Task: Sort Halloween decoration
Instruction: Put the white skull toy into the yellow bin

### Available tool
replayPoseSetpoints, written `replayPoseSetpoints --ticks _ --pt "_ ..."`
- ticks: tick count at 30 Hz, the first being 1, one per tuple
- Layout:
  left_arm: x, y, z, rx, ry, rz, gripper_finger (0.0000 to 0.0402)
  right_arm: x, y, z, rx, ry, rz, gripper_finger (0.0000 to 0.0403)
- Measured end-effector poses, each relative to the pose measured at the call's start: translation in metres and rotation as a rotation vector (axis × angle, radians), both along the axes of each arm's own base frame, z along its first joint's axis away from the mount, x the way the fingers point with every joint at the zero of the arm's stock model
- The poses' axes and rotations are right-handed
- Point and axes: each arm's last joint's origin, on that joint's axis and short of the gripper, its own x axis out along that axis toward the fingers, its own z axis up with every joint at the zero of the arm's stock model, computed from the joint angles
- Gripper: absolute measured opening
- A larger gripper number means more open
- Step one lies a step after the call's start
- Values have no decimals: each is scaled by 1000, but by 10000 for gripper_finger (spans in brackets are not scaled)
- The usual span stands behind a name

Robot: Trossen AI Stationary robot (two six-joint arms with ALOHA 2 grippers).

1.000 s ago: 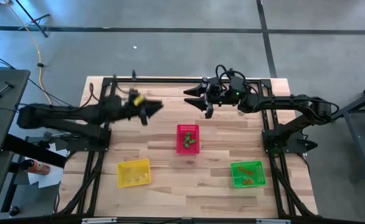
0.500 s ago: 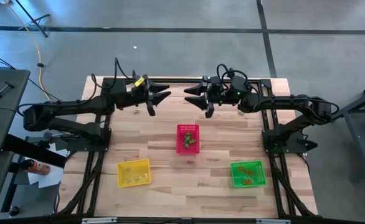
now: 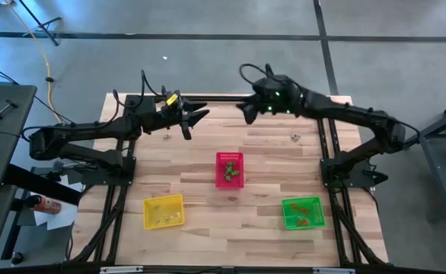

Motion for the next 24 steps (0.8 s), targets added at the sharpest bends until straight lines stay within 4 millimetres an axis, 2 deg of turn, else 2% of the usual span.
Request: replayPoseSetpoints --ticks 3,7,11,15,20,24 --pt "0 0 0 0 0 3 145 -16 -18 -5 25 283 -185 191" --pt "0 0 0 -2 2 6 145 -38 -36 -27 153 499 -288 191" --pt "0 0 0 -1 2 6 145 -60 -41 -69 298 676 -360 191" --pt "0 0 0 6 7 7 145 -82 -37 -120 434 821 -444 191" --pt "0 0 0 6 7 11 145 -103 -34 -159 607 839 -503 191" --pt "0 0 -1 4 11 11 145 -110 -39 -171 623 808 -576 191"
